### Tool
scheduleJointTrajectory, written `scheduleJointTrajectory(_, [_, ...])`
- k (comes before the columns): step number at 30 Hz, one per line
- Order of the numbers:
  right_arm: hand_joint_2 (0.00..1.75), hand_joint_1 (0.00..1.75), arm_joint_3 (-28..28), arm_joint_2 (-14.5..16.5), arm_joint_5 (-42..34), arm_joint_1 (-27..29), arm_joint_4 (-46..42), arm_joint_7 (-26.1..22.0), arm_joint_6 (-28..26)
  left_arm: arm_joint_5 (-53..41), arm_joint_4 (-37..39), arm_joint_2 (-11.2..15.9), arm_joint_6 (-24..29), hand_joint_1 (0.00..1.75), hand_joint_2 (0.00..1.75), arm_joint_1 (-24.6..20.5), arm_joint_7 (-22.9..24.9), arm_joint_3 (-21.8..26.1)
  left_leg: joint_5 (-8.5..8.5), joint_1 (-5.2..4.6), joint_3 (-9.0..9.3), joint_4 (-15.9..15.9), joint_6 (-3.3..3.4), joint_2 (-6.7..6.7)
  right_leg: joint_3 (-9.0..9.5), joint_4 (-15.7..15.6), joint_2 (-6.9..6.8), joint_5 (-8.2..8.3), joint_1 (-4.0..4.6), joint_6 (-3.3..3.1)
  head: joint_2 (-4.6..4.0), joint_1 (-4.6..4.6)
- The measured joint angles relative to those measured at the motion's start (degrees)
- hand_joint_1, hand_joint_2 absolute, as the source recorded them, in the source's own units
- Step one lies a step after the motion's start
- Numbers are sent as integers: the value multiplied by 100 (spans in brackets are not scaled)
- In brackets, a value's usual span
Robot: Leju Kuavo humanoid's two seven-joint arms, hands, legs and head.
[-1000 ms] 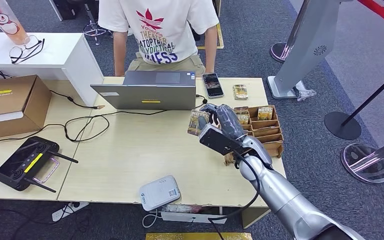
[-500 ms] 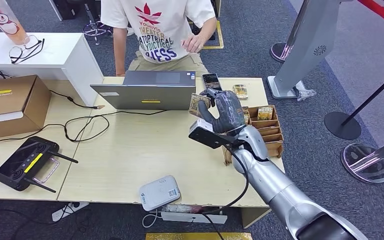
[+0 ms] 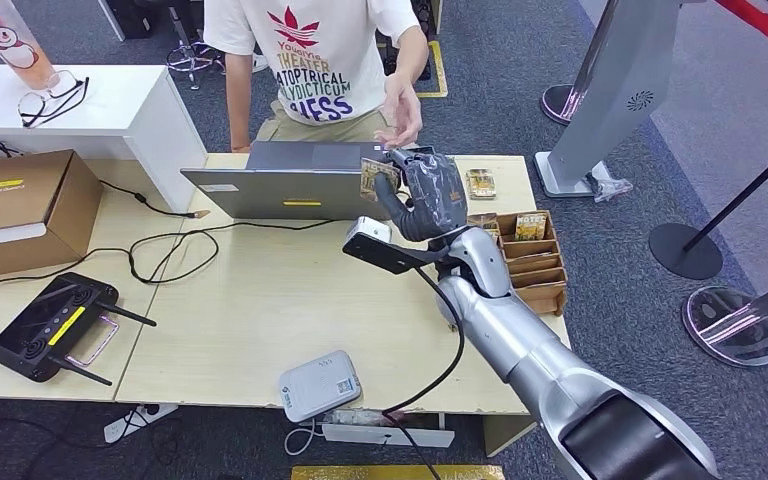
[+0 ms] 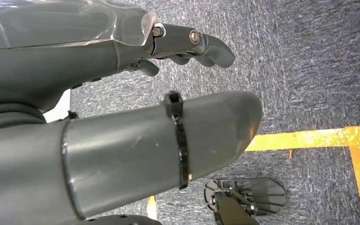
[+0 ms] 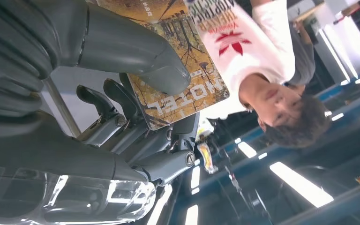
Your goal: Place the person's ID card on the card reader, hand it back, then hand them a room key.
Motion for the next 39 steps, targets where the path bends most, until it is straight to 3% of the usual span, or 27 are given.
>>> scheduleJointTrajectory(6, [175,175,-1,185,320,-189,243,-43,-314,53,0,-3,40,0,0,1,18,0,0,0,0,0,0,0,0,0,0,0,0,0,0,0])
scheduleJointTrajectory(10, [175,175,-175,298,1012,-223,309,-133,-328,77,0,-3,69,0,0,2,48,0,0,0,1,0,0,0,0,0,0,0,0,0,0,-1])
scheduleJointTrajectory(16, [175,175,-1049,576,2326,-73,230,-420,-329,95,0,-5,114,0,0,5,56,2,0,0,1,0,0,0,0,0,-1,0,0,0,0,1])
scheduleJointTrajectory(31, [175,171,-2561,1023,3521,209,-8,-1011,-329,103,0,-10,148,0,0,11,117,7,0,0,1,0,0,0,-1,0,0,0,0,0,0,0])
scheduleJointTrajectory(32, [175,144,-2633,1047,3564,214,-9,-1031,-329,108,0,-14,155,0,0,14,117,9,0,0,1,0,0,0,-1,0,0,0,0,0,0,1])
scheduleJointTrajectory(35, [175,24,-2785,1104,3613,228,-9,-1070,-329,119,0,-27,170,0,0,22,117,11,0,0,1,0,0,0,-1,0,0,0,0,0,0,0])
scheduleJointTrajectory(36, [175,7,-2822,1119,3627,232,-8,-1080,-329,125,0,-31,173,0,0,24,117,12,0,0,1,0,0,0,-1,0,0,0,0,0,0,0])
scheduleJointTrajectory(37, [175,1,-2859,1132,3649,235,-5,-1089,-329,132,0,-35,177,0,0,24,117,13,0,0,0,0,0,0,-1,0,0,0,0,0,0,0])
scheduleJointTrajectory(39, [175,0,-2931,1151,3696,236,6,-1101,-329,140,0,-40,186,0,0,25,117,15,0,0,0,0,0,0,0,0,0,0,0,0,0,0])
